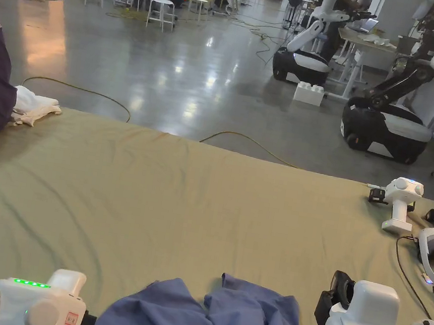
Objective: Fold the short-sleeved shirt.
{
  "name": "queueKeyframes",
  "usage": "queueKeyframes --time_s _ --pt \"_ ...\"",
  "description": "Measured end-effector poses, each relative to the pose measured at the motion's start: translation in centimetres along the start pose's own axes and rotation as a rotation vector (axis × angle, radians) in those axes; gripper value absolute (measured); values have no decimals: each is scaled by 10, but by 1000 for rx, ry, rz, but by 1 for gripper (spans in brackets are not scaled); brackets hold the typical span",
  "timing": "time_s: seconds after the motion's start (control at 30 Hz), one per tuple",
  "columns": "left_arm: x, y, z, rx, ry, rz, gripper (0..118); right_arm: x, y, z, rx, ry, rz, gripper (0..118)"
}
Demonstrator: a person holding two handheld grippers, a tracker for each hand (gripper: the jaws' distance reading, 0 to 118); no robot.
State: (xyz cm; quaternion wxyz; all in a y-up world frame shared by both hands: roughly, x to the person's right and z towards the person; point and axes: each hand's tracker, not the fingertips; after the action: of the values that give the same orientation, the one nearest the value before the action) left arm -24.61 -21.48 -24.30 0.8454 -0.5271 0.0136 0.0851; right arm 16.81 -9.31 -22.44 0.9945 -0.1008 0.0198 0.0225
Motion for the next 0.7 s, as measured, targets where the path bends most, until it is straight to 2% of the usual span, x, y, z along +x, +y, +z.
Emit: queueKeyframes --time_s 0.03,0.07,0.27,0.33,0.4,0.43,0.5,0.53,0.6,0.7 --pt "-3 -2 -9 -36 -2 15 50 1 -2 -1 -7 -2 5 0" --pt "-5 -4 -17 -70 13 36 60 2 -3 -1 -18 -3 6 0" --pt "-5 -21 -50 -148 46 70 59 12 -13 -5 -72 -21 -14 0" --pt "2 -24 -43 -108 81 36 52 15 -16 -7 -90 -28 -10 0" --pt "12 -27 -42 -100 114 0 49 18 -19 -10 -102 -31 -5 0" --pt "15 -29 -42 -90 115 -13 42 19 -20 -13 -107 -32 -5 0" --pt "21 -32 -43 -79 108 -24 18 22 -23 -21 -121 -26 -10 0" --pt "23 -34 -43 -73 115 -45 13 24 -24 -27 -136 -25 -12 0" --pt "25 -34 -40 -56 127 -81 7 27 -26 -47 -193 -17 4 0" --pt "23 -33 -28 -10 97 -73 6 34 -32 -86 -264 -39 58 1"
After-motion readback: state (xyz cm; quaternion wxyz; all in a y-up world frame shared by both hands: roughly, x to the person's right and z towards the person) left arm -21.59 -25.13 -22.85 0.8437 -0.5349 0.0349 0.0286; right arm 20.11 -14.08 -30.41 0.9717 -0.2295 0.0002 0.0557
